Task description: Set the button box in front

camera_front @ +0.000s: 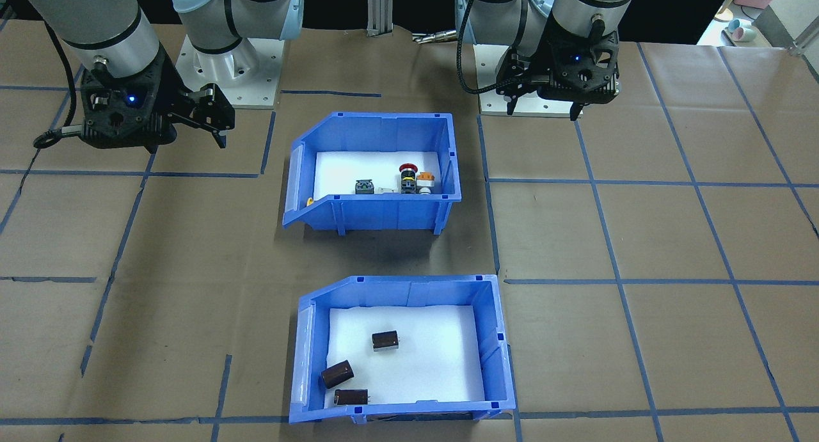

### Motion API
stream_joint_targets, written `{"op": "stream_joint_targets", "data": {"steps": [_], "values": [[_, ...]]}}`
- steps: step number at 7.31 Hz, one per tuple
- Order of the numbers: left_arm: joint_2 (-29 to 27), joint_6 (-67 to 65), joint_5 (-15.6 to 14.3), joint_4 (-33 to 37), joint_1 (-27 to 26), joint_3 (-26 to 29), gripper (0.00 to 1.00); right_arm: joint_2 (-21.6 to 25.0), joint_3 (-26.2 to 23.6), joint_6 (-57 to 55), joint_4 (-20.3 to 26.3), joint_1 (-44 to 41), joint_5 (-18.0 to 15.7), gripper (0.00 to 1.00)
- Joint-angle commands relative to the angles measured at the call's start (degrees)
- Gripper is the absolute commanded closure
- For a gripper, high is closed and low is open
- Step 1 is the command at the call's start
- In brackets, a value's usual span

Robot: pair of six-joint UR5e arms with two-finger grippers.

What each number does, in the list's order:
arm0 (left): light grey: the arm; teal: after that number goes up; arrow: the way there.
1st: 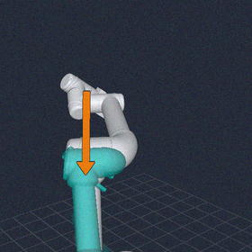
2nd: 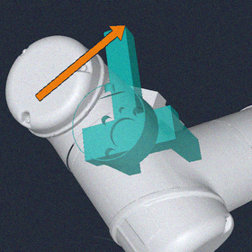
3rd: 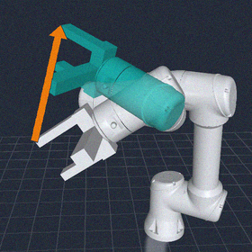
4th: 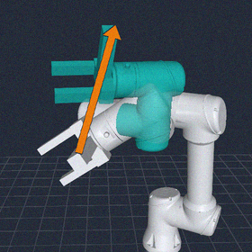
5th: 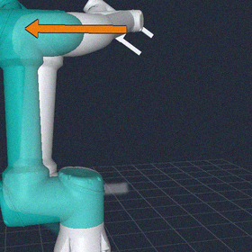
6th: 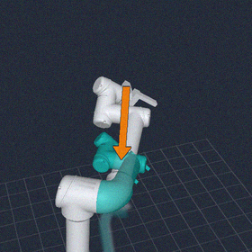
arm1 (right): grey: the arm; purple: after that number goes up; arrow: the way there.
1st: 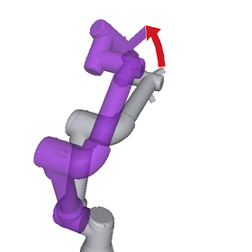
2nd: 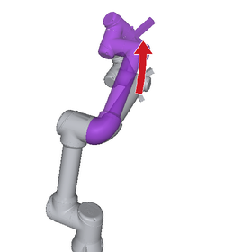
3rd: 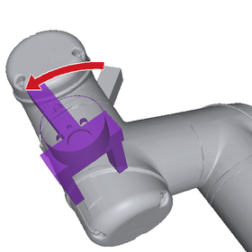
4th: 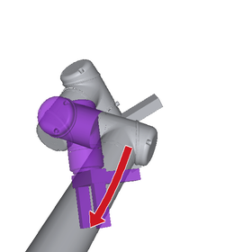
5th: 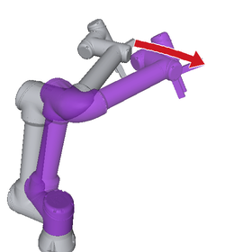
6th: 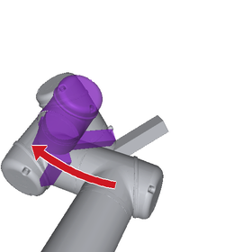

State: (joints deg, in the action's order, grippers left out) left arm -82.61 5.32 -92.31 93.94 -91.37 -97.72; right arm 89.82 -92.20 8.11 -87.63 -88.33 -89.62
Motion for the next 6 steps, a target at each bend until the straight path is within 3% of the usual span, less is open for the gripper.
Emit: {"op": "stream_joint_targets", "data": {"steps": [1, 6], "values": [[0.1, 0.0, -0.1, -0.2, 0.0, 0.1, 0.01, 0.0, 0.0, 0.1, 0.0, 0.0, 0.0, 0.0], [0.1, -0.2, -0.2, -0.2, 0.0, 0.9, 0.01, 0.3, 0.0, 0.2, 0.1, 0.3, -0.8, 0.0]]}}
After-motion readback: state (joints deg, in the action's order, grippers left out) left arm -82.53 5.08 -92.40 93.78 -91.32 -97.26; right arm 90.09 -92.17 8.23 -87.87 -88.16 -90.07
